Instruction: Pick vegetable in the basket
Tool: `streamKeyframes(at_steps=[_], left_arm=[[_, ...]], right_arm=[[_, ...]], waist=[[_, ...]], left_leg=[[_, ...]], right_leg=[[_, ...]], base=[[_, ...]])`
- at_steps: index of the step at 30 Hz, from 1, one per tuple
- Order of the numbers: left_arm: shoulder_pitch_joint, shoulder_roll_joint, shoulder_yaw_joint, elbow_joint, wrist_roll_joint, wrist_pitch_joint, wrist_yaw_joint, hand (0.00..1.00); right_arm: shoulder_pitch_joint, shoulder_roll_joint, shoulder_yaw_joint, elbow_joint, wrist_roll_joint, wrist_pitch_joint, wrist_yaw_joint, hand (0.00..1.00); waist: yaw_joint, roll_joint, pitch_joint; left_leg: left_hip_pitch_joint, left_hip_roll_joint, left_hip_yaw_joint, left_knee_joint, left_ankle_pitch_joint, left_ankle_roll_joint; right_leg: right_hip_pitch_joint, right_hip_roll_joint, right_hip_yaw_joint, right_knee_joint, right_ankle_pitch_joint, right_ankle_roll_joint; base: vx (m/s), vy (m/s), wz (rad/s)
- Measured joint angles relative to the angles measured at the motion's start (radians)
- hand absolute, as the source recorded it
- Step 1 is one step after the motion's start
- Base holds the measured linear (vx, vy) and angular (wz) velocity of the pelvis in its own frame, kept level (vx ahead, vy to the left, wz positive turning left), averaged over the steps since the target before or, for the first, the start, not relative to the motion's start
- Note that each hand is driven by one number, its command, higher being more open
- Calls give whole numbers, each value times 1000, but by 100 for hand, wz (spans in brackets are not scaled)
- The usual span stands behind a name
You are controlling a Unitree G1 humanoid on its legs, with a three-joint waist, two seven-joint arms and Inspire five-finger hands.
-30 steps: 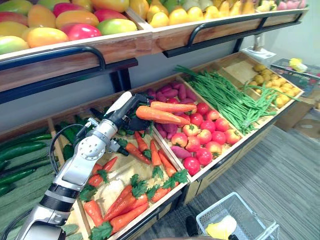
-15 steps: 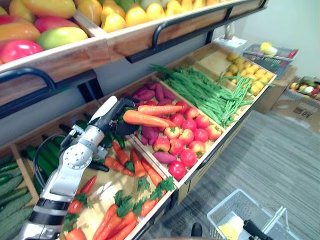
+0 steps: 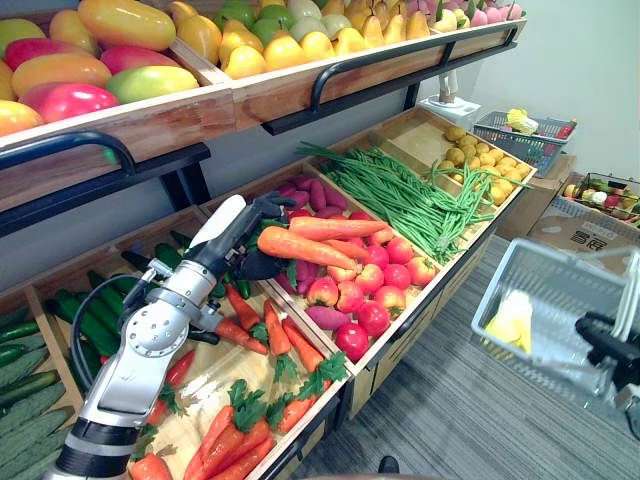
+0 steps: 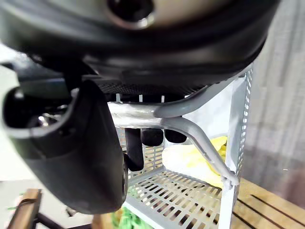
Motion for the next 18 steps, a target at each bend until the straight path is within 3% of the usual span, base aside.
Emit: streamKeyframes(at_steps=[7, 18], left_arm=[[0, 0, -25, -3, -1, -3, -5, 0], [0, -1, -3, -1, -32, -43, 43, 0]], right_arm=[[0, -75, -13, -179, -8, 12, 28, 0], [-42, -224, 26, -246, -8, 74, 113, 0]], waist=[[-2, 23, -15], [14, 44, -47]], left_leg=[[-1, 25, 16, 17, -9, -14], [10, 35, 22, 3, -1, -25]], right_leg=[[0, 19, -1, 2, -11, -10], [-5, 30, -11, 3, -9, -15]], base=[[-40, -30, -5], [-14, 1, 0]])
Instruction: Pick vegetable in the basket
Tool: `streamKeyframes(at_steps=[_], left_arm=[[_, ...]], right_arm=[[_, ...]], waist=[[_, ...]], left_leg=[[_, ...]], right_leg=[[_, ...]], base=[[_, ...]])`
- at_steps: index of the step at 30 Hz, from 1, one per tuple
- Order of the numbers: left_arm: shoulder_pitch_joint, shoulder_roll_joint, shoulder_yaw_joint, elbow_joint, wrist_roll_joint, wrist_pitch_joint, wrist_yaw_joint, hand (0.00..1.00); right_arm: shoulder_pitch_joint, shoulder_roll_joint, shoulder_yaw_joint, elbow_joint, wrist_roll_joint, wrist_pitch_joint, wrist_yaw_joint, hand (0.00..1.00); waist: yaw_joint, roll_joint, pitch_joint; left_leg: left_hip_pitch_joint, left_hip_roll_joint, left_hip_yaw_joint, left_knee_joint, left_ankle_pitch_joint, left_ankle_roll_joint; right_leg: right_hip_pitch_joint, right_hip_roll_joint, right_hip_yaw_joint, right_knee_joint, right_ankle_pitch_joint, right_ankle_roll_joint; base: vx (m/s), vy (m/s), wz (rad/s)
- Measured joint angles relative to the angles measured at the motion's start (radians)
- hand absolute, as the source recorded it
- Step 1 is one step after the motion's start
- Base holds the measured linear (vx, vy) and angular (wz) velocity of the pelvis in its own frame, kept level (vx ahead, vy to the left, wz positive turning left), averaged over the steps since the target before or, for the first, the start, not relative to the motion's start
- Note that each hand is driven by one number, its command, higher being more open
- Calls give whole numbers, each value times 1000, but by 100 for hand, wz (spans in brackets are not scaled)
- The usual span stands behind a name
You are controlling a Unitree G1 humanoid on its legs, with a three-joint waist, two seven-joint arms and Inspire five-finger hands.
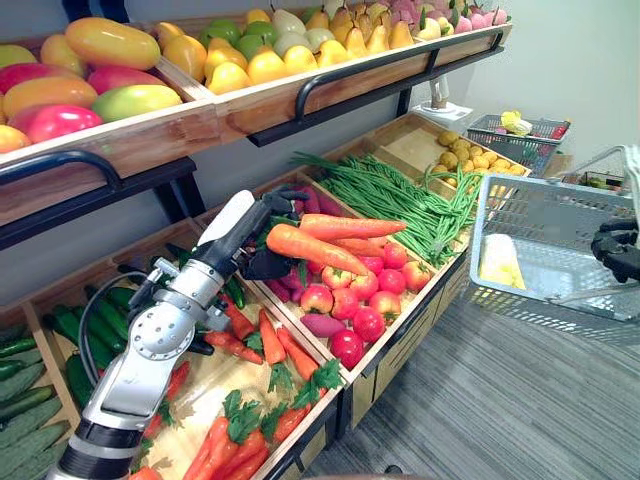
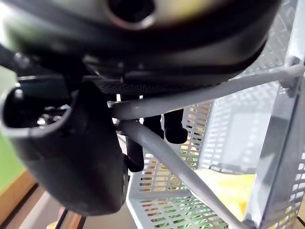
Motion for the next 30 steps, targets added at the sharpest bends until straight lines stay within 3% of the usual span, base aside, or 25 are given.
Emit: streamKeyframes(at_steps=[8, 15, 22, 30], left_arm=[[-4, 0, 108, -7, -36, -32, 33, 0], [-87, -2, 109, -10, -19, -22, 72, 0], [-145, -41, 91, -55, 55, 3, 86, 0], [-169, -50, 17, -52, 145, 39, 108, 0]], right_arm=[[-143, -1, 129, -64, 1, 29, 78, 0], [-292, 4, 283, -136, 2, 73, 151, 0], [-308, 62, 411, -205, 1, 129, 240, 0], [-346, 111, 503, -228, -1, 177, 310, 0]], waist=[[4, -9, -33], [10, -10, -33], [9, -10, -33], [-7, -55, -3]], left_leg=[[0, -6, -27, -33, 28, 0], [-2, -5, -53, -45, 45, -9], [12, -17, -58, -79, 58, -3], [11, -44, -57, -85, 68, 12]], right_leg=[[10, -8, -44, -5, -17, -3], [10, -5, -69, -3, -9, -12], [16, -11, -72, 0, -2, -10], [11, -34, -62, -5, 11, 3]], base=[[-94, -6, 10], [-42, 2, 10], [-16, 40, 3], [-94, 33, -1]])
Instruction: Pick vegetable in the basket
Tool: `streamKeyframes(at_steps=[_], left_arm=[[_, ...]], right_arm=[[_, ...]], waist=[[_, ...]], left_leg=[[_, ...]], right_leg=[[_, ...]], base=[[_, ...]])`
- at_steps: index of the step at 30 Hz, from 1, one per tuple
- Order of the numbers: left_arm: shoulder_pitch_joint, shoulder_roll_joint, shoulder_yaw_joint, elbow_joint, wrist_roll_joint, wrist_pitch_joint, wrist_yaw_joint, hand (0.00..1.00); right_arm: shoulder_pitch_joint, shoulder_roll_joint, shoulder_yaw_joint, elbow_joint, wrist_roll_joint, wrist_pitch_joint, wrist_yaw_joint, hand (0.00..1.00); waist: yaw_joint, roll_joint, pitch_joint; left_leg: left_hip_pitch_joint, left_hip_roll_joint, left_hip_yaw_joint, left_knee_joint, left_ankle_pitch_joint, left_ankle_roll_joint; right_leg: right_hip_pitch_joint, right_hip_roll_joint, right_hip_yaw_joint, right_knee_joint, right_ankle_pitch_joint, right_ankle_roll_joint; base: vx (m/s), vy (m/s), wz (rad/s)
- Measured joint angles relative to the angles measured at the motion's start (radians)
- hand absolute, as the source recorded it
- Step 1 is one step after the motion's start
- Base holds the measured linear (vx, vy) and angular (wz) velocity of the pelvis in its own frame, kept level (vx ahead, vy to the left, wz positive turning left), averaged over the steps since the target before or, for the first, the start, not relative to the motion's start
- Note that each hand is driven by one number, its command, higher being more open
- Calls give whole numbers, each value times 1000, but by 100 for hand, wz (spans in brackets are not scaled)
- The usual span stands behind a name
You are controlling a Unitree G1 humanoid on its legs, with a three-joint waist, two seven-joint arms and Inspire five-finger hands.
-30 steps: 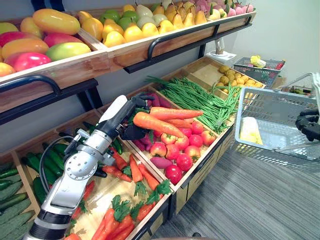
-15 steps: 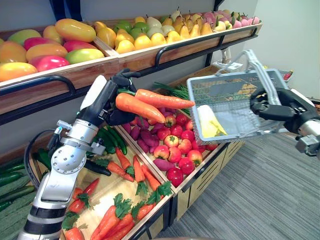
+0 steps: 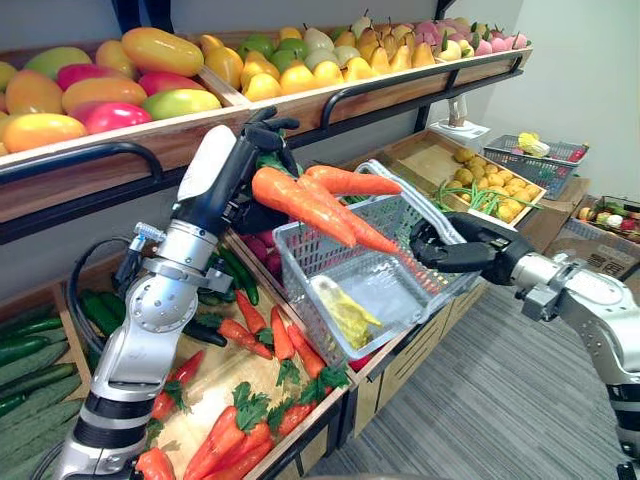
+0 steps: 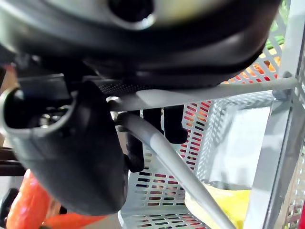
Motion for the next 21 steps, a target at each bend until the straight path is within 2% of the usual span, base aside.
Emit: streamKeyframes(at_steps=[3, 8, 12, 21], left_arm=[[-14, 0, -5, 17, 29, 8, 1, 0], [-75, -9, -106, 29, 98, 24, -28, 0], [-79, -9, -164, 61, 144, 27, -63, 0], [-78, -9, -187, 126, 185, 27, -117, 0]], right_arm=[[-44, 16, 0, -4, 0, 0, 7, 0], [-75, 21, 0, -20, -3, 0, 7, 0], [-76, 22, 29, -31, -9, 0, 4, 0], [-76, 24, 57, -53, -11, 0, 15, 0]], waist=[[-13, -4, 5], [-14, 4, 11], [-21, 6, 21], [-25, 7, 44]], left_leg=[[-10, 2, 0, 9, 0, 0], [-14, 4, 3, 10, 0, -1], [-10, 2, 13, 10, 0, -1], [-9, 10, 27, 15, -1, -4]], right_leg=[[-6, 2, 1, 0, 0, 0], [-12, 9, 7, 4, 4, -5], [-13, 8, 20, 4, 8, -7], [-17, 16, 27, 0, 10, -8]], base=[[-54, -6, 0], [-10, 4, -1], [-42, 24, -8], [-58, 1, -5]])
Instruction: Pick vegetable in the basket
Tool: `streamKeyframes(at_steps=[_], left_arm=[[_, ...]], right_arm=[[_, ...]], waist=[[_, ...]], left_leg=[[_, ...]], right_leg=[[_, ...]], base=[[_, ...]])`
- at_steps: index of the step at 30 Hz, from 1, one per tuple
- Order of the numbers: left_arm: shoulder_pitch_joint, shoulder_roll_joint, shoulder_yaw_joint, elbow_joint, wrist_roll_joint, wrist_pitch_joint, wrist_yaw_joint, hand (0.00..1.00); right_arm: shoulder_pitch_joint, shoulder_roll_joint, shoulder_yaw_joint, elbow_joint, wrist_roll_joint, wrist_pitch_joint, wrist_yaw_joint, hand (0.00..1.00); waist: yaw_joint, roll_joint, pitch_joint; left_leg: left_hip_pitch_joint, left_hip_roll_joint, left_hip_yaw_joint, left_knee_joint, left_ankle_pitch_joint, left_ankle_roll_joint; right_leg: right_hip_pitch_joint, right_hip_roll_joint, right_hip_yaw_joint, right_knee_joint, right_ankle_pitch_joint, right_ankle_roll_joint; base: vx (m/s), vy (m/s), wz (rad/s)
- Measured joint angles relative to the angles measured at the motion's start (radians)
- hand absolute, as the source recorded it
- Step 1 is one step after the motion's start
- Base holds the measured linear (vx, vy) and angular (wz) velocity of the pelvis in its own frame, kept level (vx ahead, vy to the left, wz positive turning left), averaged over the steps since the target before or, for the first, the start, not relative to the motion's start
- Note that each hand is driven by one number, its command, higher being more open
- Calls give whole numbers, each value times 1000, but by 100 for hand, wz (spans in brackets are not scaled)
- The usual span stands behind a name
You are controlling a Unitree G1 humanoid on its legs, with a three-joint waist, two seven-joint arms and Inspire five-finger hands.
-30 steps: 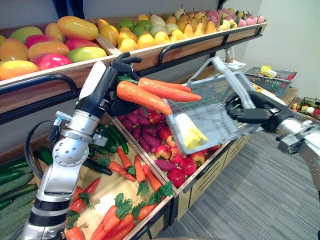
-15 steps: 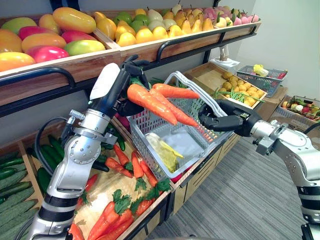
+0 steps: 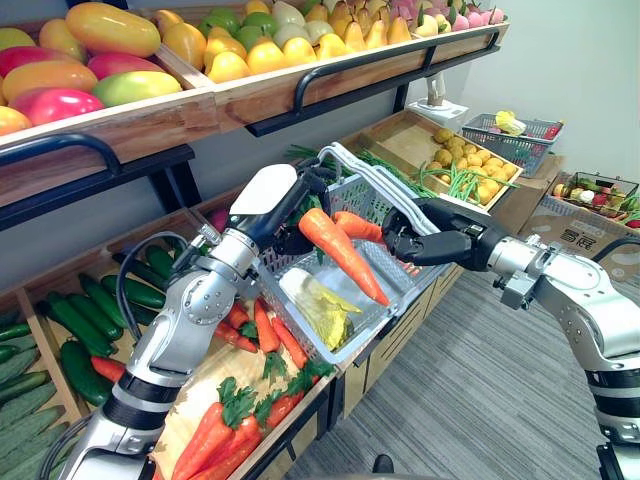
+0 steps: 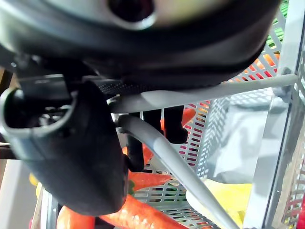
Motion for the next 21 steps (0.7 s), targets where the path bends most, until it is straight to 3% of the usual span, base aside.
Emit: streamKeyframes(at_steps=[4, 9, 10, 21], left_arm=[[0, -19, -32, 44, 54, 0, -36, 0], [1, -58, -153, 264, 146, 0, -81, 0], [1, -73, -166, 309, 159, 0, -94, 100], [-14, -58, -164, 315, 166, -24, -143, 100]], right_arm=[[0, 10, 2, -12, 0, 0, 15, 0], [0, 35, 54, -39, -38, -2, 28, 0], [0, 35, 67, -59, -39, -4, 33, 0], [0, 36, 83, -77, -77, -3, 20, 0]], waist=[[-3, 0, 0], [-8, 0, 0], [-8, 0, 0], [-9, -1, 1]], left_leg=[[0, 0, 0, 0, 0, -1], [1, 0, 10, -1, -1, -2], [0, 1, 17, -1, -2, -4], [10, 3, 35, -1, -2, -6]], right_leg=[[0, 0, 0, 0, 0, 0], [-6, 2, 14, 0, 0, 0], [-11, 5, 20, 0, 1, -2], [-10, 9, 31, 0, 1, -2]], base=[[-41, 18, 0], [-44, 23, -6], [-35, 19, -15], [-60, 13, -5]])
